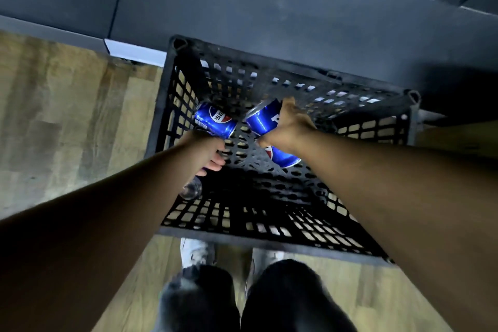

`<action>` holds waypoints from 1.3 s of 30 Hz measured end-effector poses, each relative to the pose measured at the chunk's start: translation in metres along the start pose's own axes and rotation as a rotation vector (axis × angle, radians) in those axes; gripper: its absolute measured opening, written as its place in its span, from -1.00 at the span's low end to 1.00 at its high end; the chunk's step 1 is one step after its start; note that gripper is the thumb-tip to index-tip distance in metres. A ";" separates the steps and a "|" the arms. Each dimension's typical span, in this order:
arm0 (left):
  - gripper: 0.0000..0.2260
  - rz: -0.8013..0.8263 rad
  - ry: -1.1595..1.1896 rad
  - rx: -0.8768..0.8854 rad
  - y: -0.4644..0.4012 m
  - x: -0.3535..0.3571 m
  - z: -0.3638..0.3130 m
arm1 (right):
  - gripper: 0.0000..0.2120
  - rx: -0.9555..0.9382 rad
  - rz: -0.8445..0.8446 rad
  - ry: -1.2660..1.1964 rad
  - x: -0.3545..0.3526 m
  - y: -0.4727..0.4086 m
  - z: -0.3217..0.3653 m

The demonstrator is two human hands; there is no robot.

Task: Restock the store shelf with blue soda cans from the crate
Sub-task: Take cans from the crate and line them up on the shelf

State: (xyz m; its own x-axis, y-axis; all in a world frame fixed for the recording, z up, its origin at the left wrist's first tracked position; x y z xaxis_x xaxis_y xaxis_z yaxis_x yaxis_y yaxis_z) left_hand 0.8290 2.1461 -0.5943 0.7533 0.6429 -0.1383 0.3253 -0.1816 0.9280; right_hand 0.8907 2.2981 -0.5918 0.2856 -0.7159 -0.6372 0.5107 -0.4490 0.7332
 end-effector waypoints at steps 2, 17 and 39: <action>-0.84 0.010 -0.027 -0.004 0.025 -0.002 0.002 | -0.30 0.007 -0.002 0.002 -0.013 0.024 0.006; -0.83 -0.026 0.056 0.085 0.245 -0.085 -0.056 | -0.28 0.060 -0.089 -0.122 -0.134 0.229 0.049; -0.10 0.689 0.425 0.069 0.534 -0.078 -0.152 | -0.40 -0.308 -0.491 -0.316 -0.324 0.461 0.149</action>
State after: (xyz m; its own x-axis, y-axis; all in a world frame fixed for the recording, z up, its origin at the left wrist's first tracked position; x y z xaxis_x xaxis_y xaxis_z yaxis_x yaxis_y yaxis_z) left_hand 0.8571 2.1117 -0.0358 0.5209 0.5950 0.6121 -0.0871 -0.6763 0.7315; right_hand 0.9128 2.2436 -0.0119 -0.2673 -0.6107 -0.7454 0.7433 -0.6229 0.2438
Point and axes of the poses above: each hand's wrist, its own y-axis away from the middle knuckle, its own x-axis out of the palm, z = x × y, the point moved 2 cm from there along -y, towards the middle knuckle, and after that the axes turned 7 degrees about y, right-handed, at the moved point
